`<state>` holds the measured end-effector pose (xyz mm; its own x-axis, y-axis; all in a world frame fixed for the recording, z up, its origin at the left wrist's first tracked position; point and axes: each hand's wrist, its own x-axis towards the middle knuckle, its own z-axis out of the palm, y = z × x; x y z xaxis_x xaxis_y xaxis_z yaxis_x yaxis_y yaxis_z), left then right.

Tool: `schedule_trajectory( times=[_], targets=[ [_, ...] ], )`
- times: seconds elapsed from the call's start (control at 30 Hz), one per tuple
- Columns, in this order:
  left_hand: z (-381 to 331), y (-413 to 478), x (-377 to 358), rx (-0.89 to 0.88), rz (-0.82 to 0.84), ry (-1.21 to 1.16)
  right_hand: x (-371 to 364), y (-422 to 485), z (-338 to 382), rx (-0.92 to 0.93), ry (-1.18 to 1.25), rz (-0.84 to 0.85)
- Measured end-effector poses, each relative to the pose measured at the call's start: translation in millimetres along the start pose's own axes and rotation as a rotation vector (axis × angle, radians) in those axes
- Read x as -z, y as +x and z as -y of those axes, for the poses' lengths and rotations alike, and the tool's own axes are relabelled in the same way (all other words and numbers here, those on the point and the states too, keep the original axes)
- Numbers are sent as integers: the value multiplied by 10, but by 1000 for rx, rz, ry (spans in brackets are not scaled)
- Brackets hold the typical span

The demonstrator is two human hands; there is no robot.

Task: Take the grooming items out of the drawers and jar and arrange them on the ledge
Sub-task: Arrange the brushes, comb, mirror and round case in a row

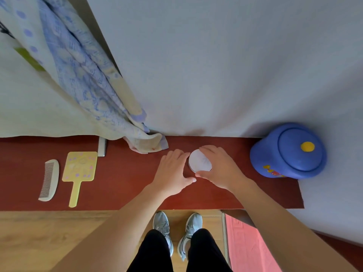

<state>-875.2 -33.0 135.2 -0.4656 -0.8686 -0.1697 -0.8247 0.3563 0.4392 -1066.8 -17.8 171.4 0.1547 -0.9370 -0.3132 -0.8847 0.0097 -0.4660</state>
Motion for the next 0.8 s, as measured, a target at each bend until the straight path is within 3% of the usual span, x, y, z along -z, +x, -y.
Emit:
schedule_trajectory(
  times=[0.8],
  targets=[
    [206,-59,18,-36,-16,-37,-149,-110,97,42,39,-22]
  ],
)
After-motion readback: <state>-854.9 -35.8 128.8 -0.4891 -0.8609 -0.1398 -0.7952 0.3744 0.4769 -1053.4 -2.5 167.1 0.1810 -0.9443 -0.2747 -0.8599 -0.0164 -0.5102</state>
